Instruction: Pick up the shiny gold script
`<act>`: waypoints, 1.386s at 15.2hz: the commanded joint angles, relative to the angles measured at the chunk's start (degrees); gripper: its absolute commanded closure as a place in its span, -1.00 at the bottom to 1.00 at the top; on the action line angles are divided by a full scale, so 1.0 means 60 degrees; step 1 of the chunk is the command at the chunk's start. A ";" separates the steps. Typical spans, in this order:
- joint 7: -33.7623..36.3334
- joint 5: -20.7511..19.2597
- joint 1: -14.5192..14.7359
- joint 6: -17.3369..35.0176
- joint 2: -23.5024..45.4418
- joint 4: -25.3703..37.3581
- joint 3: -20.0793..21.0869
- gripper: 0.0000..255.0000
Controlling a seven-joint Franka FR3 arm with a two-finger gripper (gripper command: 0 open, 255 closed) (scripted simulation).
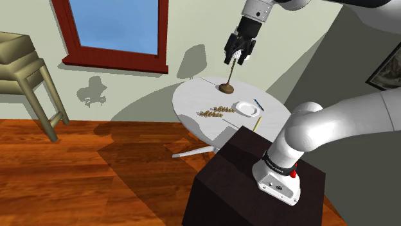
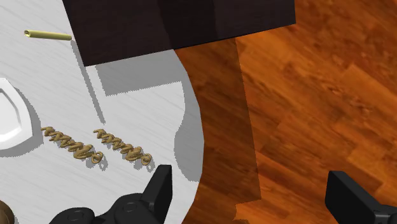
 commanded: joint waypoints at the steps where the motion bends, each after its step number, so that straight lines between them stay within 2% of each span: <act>1: 0.0000 0.0000 0.0000 0.0000 0.0000 0.0000 0.0000 -1.00; 11: -0.0705 -0.0957 -0.0306 0.3120 0.1536 -0.1766 -0.0144 -1.00; 21: -0.1006 -0.2110 -0.0813 0.6463 0.4429 -0.2294 -0.0365 -1.00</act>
